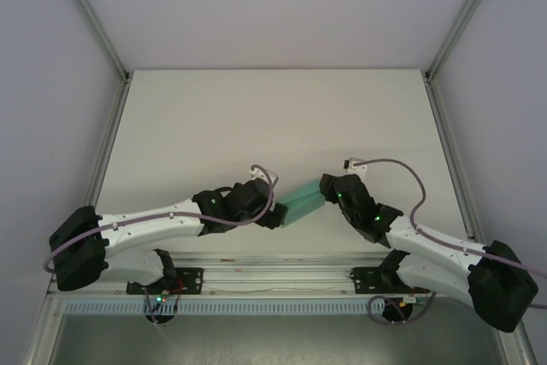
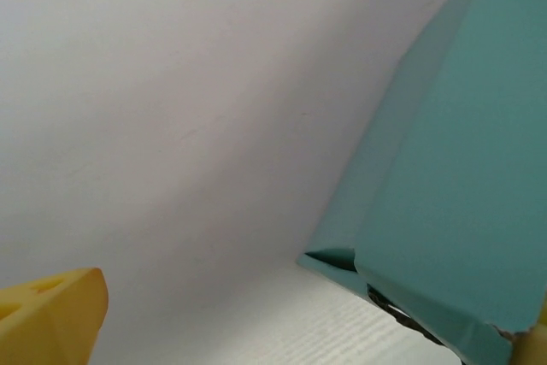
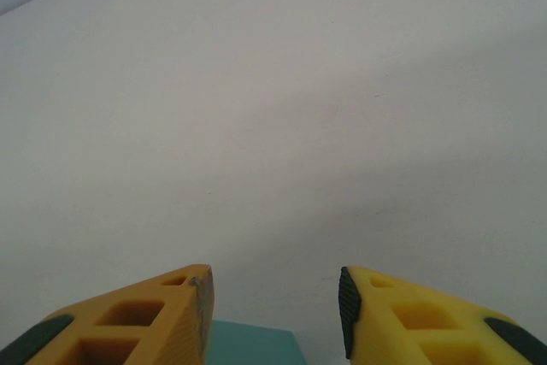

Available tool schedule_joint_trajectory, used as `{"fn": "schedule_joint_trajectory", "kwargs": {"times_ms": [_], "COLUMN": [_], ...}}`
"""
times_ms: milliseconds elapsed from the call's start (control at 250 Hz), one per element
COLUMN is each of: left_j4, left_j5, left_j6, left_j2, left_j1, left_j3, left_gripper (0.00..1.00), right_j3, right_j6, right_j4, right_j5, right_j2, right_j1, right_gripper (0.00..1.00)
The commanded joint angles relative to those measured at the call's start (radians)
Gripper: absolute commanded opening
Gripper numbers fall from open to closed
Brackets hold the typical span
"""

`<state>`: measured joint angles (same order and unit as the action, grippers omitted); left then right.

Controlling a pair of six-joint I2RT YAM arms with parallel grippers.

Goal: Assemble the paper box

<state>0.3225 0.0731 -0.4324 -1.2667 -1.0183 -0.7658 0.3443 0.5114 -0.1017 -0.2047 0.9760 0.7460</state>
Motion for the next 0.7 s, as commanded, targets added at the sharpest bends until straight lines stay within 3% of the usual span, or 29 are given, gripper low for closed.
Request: {"fn": "schedule_joint_trajectory", "kwargs": {"times_ms": [0, 184, 344, 492, 696], "left_j4": [0.011, 0.013, 0.038, 0.056, 0.092], "left_j5": [-0.153, -0.214, -0.156, -0.067, 0.187], "left_j6": [0.050, 0.079, 0.086, 0.093, 0.116], "left_j2": [0.011, -0.002, -0.063, -0.165, -0.254], "left_j1": [0.002, 0.009, 0.026, 0.032, 0.062], "left_j3": [-0.030, -0.052, -0.077, -0.124, -0.195], "left_gripper": [1.00, 1.00, 1.00, 1.00, 1.00], "right_j3": [-0.075, -0.095, -0.051, 0.002, 0.063], "right_j6": [-0.068, -0.119, -0.127, -0.074, 0.063], "right_j4": [0.090, 0.048, 0.074, 0.131, 0.219], "right_j5": [0.078, 0.108, 0.110, -0.033, -0.264], "right_j2": [0.021, 0.008, 0.054, 0.110, 0.160], "right_j1": [0.014, 0.014, 0.019, 0.045, 0.126], "right_gripper": [0.41, 0.39, 0.33, 0.26, 0.18]}}
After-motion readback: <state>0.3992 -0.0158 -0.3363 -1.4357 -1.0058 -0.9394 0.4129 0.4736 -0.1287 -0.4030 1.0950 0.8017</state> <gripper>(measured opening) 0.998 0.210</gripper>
